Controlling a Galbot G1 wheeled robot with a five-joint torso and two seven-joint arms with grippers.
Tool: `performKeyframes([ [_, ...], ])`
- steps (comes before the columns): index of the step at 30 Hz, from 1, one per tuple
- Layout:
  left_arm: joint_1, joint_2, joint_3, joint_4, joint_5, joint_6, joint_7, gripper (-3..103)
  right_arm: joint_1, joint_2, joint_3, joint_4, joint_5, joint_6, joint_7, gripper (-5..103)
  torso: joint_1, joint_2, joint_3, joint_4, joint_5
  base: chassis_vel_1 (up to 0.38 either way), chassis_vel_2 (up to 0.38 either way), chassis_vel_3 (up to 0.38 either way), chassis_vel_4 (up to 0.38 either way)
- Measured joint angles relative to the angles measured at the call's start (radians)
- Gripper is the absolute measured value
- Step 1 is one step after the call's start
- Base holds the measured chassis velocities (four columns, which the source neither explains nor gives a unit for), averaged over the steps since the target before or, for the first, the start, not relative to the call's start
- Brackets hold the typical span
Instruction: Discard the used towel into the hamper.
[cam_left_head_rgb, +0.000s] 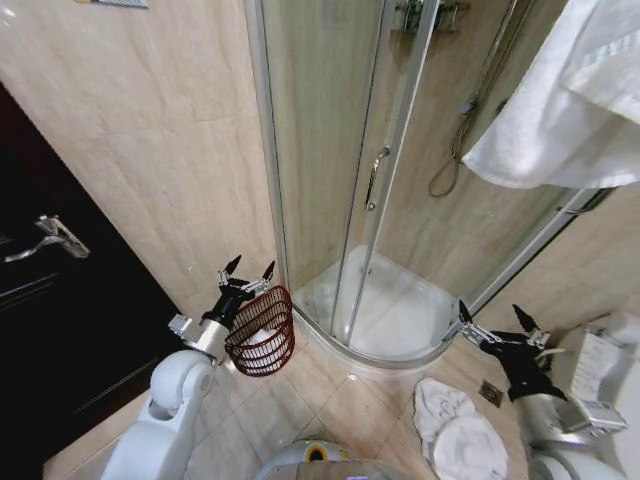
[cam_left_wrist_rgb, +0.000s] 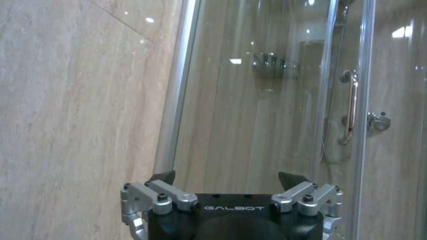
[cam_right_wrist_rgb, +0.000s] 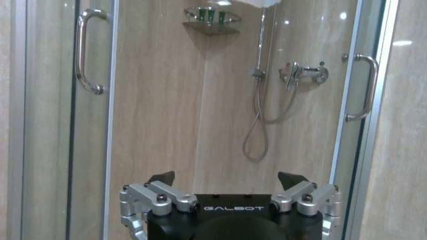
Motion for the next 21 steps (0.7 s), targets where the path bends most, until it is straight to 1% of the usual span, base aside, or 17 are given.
performKeyframes([
  [1, 0.000, 0.000, 0.000, 0.000, 0.000, 0.000, 0.000, 100, 0.000, 0.000, 0.000, 0.000, 0.000, 0.000, 0.000, 100, 0.000, 0.000, 0.000, 0.0000, 0.0000, 0.000, 0.000, 0.000, 0.000],
  [5, 0.000, 0.000, 0.000, -0.005, 0.001, 0.009, 0.000, 100, 0.009, -0.006, 0.000, 0.000, 0.000, -0.006, 0.000, 100, 0.012, 0.026, 0.014, 0.0000, 0.0000, 0.000, 0.000, 0.000, 0.000],
  [6, 0.000, 0.000, 0.000, -0.005, 0.001, 0.009, 0.000, 100, 0.009, -0.006, 0.000, 0.000, 0.000, -0.006, 0.000, 100, 0.012, 0.026, 0.014, 0.0000, 0.0000, 0.000, 0.000, 0.000, 0.000],
  [11, -0.001, 0.001, -0.003, -0.007, 0.002, 0.015, -0.001, 100, 0.026, -0.010, -0.003, 0.000, 0.001, -0.026, 0.000, 100, 0.029, 0.061, 0.032, 0.0000, 0.0000, 0.000, 0.000, 0.000, 0.000],
  [12, -0.001, 0.001, -0.003, -0.007, 0.002, 0.015, -0.001, 100, 0.026, -0.010, -0.003, 0.000, 0.001, -0.026, 0.000, 100, 0.029, 0.061, 0.032, 0.0000, 0.0000, 0.000, 0.000, 0.000, 0.000],
  [14, 0.000, 0.002, -0.005, -0.011, 0.002, 0.017, -0.001, 100, 0.036, -0.015, -0.004, 0.000, 0.003, -0.038, -0.001, 100, 0.037, 0.078, 0.041, 0.0000, 0.0001, 0.000, 0.000, 0.000, 0.000],
  [15, 0.000, 0.002, -0.005, -0.011, 0.002, 0.017, -0.001, 100, 0.036, -0.015, -0.004, 0.000, 0.003, -0.038, -0.001, 100, 0.037, 0.078, 0.041, 0.0000, 0.0001, 0.000, 0.000, 0.000, 0.000],
  [18, 0.003, 0.002, -0.005, -0.016, 0.003, 0.020, -0.001, 100, 0.051, -0.021, -0.006, 0.000, 0.007, -0.055, -0.001, 100, 0.046, 0.099, 0.053, 0.0001, 0.0000, 0.000, 0.000, 0.000, 0.000],
  [19, 0.003, 0.002, -0.005, -0.016, 0.003, 0.020, -0.001, 100, 0.051, -0.021, -0.006, 0.000, 0.007, -0.055, -0.001, 100, 0.046, 0.099, 0.053, 0.0001, 0.0000, 0.000, 0.000, 0.000, 0.000],
  [21, 0.001, 0.002, -0.005, -0.021, 0.003, 0.027, -0.001, 100, 0.060, -0.024, -0.008, 0.000, 0.010, -0.065, -0.001, 100, 0.054, 0.115, 0.061, 0.0000, 0.0000, 0.000, 0.000, 0.000, 0.000],
])
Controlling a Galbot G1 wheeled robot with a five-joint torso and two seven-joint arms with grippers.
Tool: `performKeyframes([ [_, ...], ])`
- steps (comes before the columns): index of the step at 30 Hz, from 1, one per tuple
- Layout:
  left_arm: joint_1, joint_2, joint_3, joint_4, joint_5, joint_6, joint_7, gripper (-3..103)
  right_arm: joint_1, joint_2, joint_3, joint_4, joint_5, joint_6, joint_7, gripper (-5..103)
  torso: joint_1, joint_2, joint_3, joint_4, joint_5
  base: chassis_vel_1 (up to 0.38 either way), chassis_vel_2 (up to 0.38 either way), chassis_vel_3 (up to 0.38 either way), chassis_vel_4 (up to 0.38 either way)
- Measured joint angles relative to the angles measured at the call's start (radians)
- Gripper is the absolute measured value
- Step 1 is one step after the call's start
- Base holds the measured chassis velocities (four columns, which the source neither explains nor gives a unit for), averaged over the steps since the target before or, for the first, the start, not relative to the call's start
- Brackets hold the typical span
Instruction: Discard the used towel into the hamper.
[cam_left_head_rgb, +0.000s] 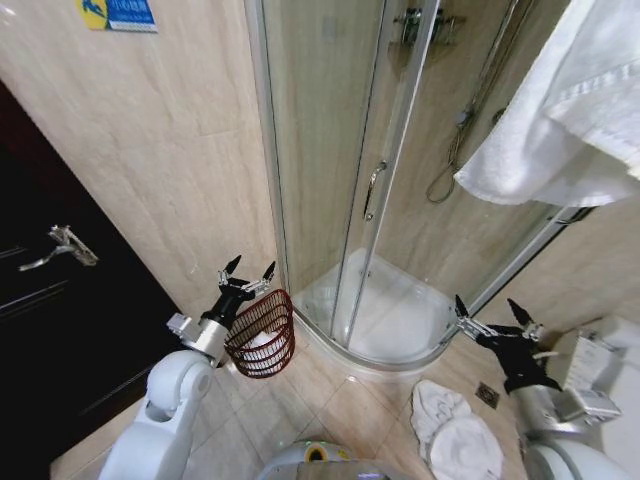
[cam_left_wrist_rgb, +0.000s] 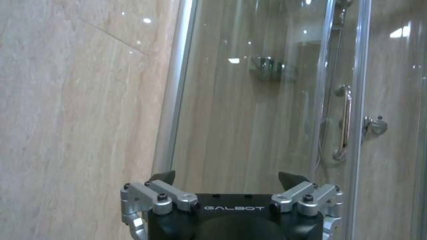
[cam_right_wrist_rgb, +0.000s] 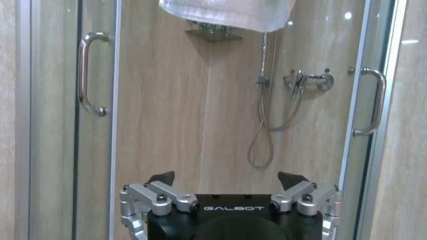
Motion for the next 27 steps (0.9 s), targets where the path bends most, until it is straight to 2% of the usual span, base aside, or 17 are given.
performKeyframes([
  [20, 0.016, -0.011, -0.007, -0.024, -0.001, 0.012, 0.000, 100, 0.027, -0.007, -0.006, 0.000, 0.013, -0.039, 0.002, 100, 0.050, 0.105, 0.055, 0.0000, 0.0000, 0.000, 0.000, 0.000, 0.000],
  [27, 0.021, -0.014, -0.007, -0.032, 0.002, 0.012, -0.001, 100, 0.041, -0.015, 0.001, 0.000, 0.020, -0.051, 0.024, 100, 0.074, 0.155, 0.081, 0.0000, 0.0000, 0.000, 0.000, 0.000, 0.000],
])
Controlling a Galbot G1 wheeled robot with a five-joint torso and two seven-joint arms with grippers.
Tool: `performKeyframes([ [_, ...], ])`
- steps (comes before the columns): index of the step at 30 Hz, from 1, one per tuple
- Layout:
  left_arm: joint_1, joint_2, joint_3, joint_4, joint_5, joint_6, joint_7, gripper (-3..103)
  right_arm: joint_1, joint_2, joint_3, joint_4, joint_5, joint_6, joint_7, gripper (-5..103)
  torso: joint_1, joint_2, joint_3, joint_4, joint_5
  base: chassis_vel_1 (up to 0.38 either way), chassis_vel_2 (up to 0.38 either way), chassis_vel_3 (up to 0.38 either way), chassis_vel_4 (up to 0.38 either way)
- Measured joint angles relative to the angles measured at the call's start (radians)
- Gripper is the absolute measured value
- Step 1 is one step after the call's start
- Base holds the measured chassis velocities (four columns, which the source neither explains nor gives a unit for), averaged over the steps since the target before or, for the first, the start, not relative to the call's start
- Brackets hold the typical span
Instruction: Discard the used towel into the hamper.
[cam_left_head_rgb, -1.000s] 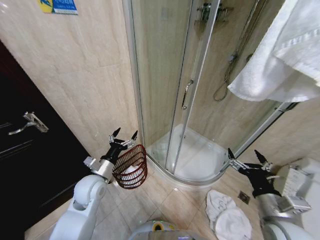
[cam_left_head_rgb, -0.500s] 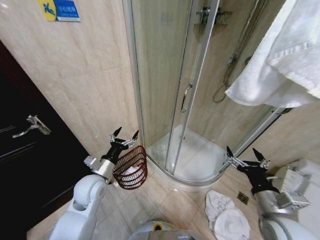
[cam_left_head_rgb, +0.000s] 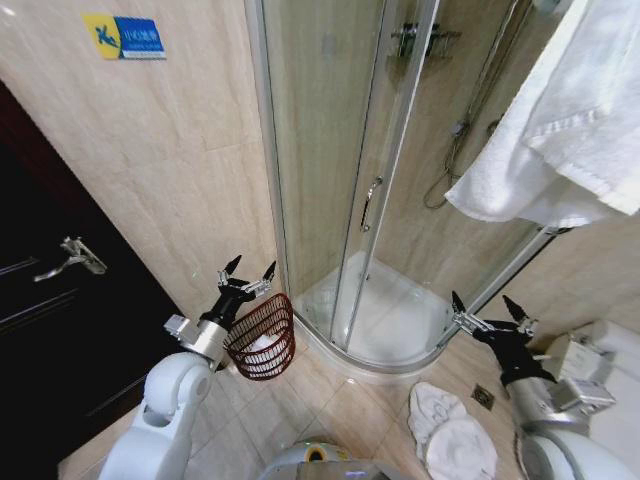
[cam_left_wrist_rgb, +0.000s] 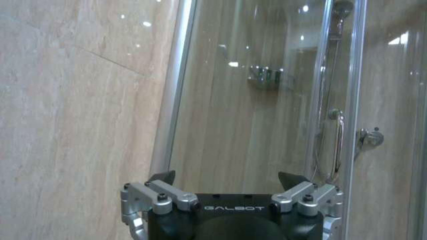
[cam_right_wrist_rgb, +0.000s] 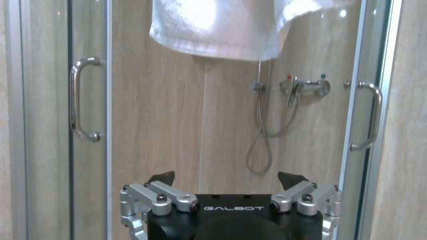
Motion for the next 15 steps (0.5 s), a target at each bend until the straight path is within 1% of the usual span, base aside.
performKeyframes([
  [1, 0.000, 0.000, 0.000, 0.000, 0.000, 0.000, 0.000, 100, 0.000, 0.000, 0.000, 0.000, 0.000, 0.000, 0.000, 100, 0.000, 0.000, 0.000, 0.0000, 0.0000, 0.000, 0.000, 0.000, 0.000],
  [4, 0.004, -0.001, -0.005, 0.001, 0.001, 0.000, 0.000, 100, 0.019, -0.021, 0.007, 0.000, 0.004, -0.003, 0.016, 100, 0.011, 0.023, 0.013, 0.0000, 0.0000, 0.000, 0.000, 0.000, 0.000],
  [5, 0.004, -0.001, -0.005, 0.001, 0.001, 0.000, 0.000, 100, 0.019, -0.021, 0.007, 0.000, 0.004, -0.003, 0.016, 100, 0.011, 0.023, 0.013, 0.0000, 0.0000, 0.000, 0.000, 0.000, 0.000],
  [12, 0.011, -0.001, -0.010, 0.009, 0.003, -0.001, 0.002, 100, 0.075, -0.092, 0.016, 0.000, 0.041, -0.053, 0.047, 100, 0.033, 0.069, 0.037, 0.0000, 0.0000, 0.000, 0.000, 0.000, 0.000],
  [14, 0.014, 0.000, -0.012, 0.010, 0.001, -0.012, 0.013, 100, 0.093, -0.113, 0.016, 0.000, 0.049, -0.057, 0.055, 100, 0.040, 0.084, 0.045, 0.0000, 0.0001, 0.000, 0.000, 0.000, 0.000],
  [15, 0.014, 0.000, -0.012, 0.010, 0.001, -0.012, 0.013, 100, 0.093, -0.113, 0.016, 0.000, 0.049, -0.057, 0.055, 100, 0.040, 0.084, 0.045, 0.0000, 0.0001, 0.000, 0.000, 0.000, 0.000],
])
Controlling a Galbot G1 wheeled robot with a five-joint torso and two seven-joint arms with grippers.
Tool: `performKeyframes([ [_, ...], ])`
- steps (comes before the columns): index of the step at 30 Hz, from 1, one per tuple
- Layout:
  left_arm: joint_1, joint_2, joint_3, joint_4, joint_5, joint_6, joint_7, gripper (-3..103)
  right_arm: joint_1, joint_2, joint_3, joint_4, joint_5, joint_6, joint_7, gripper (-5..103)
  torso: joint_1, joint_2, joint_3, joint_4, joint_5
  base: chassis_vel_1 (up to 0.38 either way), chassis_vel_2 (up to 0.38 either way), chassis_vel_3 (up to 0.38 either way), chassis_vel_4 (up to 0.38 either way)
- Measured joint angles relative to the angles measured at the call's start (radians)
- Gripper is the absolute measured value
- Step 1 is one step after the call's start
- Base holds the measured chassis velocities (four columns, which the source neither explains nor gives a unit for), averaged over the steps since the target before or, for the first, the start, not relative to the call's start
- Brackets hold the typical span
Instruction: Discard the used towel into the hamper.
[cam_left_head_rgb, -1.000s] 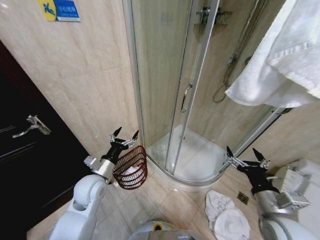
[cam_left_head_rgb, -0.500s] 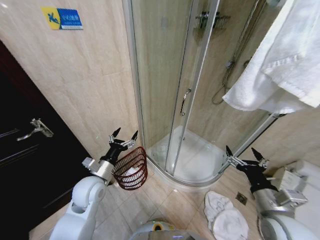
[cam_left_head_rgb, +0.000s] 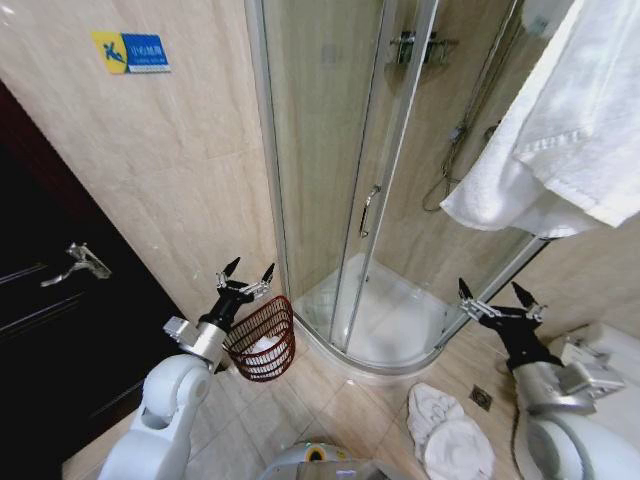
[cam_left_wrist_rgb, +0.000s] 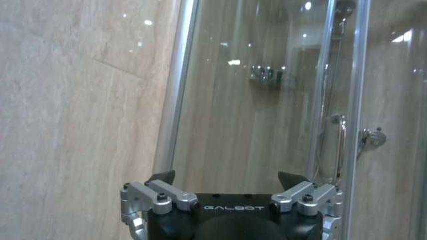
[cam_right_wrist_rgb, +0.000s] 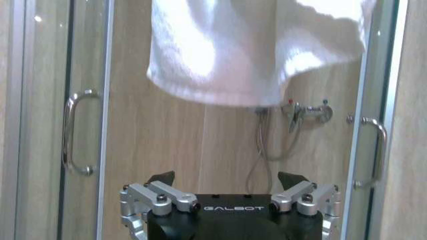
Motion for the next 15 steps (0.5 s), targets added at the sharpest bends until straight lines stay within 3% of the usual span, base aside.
performKeyframes([
  [5, 0.013, 0.002, 0.001, 0.021, -0.004, -0.081, 0.047, 100, 0.049, -0.079, 0.001, 0.000, 0.002, 0.032, 0.039, 100, 0.011, 0.022, 0.010, 0.0000, 0.0000, 0.000, 0.000, 0.000, 0.000],
  [11, 0.019, -0.008, 0.006, 0.038, 0.011, -0.098, 0.055, 100, 0.124, -0.199, 0.035, 0.000, 0.068, 0.021, 0.090, 100, 0.012, 0.024, 0.011, 0.0001, 0.0000, 0.000, 0.000, 0.000, 0.000],
  [15, 0.022, -0.013, 0.012, 0.045, 0.029, -0.099, 0.055, 100, 0.212, -0.345, 0.110, 0.000, 0.234, -0.053, 0.154, 100, 0.011, 0.021, 0.010, 0.0000, 0.0004, 0.000, 0.000, 0.000, 0.000],
])
